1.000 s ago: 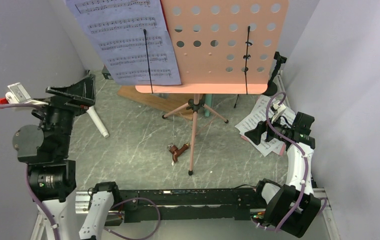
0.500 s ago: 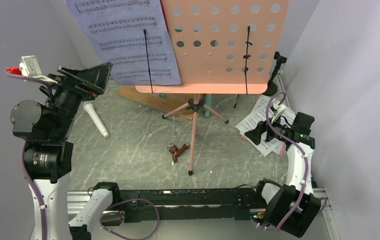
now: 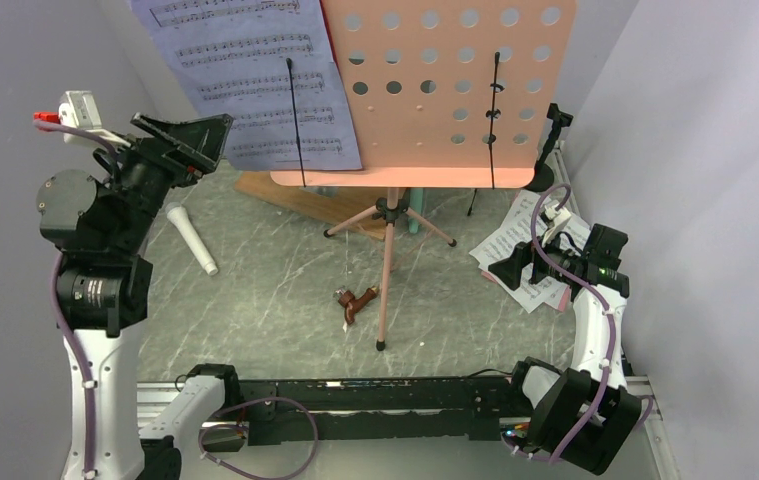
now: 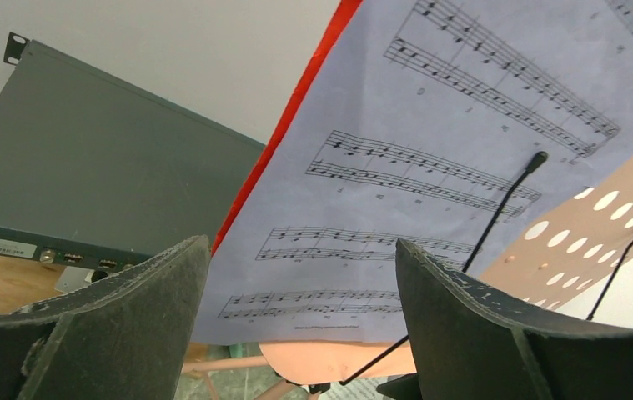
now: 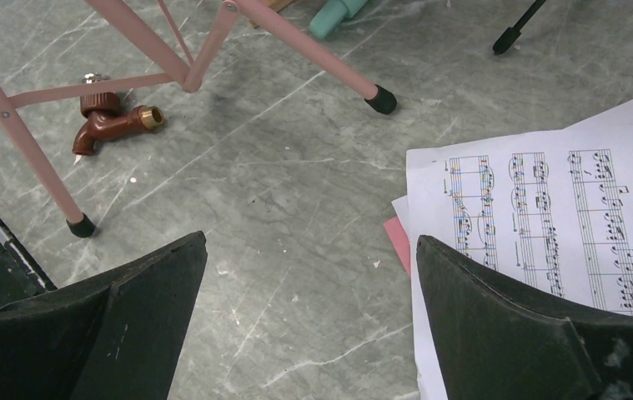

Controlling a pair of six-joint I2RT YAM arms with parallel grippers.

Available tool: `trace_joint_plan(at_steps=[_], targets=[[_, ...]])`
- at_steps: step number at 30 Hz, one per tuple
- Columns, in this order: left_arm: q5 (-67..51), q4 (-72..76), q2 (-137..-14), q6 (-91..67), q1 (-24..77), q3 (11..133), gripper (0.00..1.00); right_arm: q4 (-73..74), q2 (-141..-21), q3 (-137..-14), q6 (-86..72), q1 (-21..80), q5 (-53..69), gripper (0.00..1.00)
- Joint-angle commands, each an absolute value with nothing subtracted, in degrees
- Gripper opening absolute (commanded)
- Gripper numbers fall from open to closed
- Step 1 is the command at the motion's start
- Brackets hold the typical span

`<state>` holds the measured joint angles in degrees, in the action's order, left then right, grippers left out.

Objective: Pack up the instrument practice props
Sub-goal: Pick up the sheet music from the music stand.

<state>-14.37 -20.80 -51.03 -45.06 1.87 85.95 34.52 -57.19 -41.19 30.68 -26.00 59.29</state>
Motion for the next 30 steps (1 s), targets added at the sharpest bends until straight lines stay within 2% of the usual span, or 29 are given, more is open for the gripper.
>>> trace_joint_plan(at_steps=[1,13,20,25,30], targets=[[-17.85,-20.15,-52.01,-44.35,1.97,87.9,0.86,34.8,-57.35,-43.51,32.41,-25.84,61.08,1.0],[-19.23,-18.71,-52.63,-44.97,2.02,87.23,0.84,34.89,-57.3,-43.59,32.43,-25.8,60.91,1.0],[-11.11,-23.42,-49.21,-41.77,2.0,88.0,0.88,34.9,-57.26,-43.52,32.44,-25.77,61.07,1.0],[-11.78,-24.95,-48.83,-41.51,2.02,89.38,0.82,34.78,-57.3,-43.51,32.35,-25.81,61.08,1.0],[-16.32,-23.0,-49.76,-43.46,1.96,88.47,0.67,34.78,-57.22,-43.51,32.39,-25.84,60.91,1.0]])
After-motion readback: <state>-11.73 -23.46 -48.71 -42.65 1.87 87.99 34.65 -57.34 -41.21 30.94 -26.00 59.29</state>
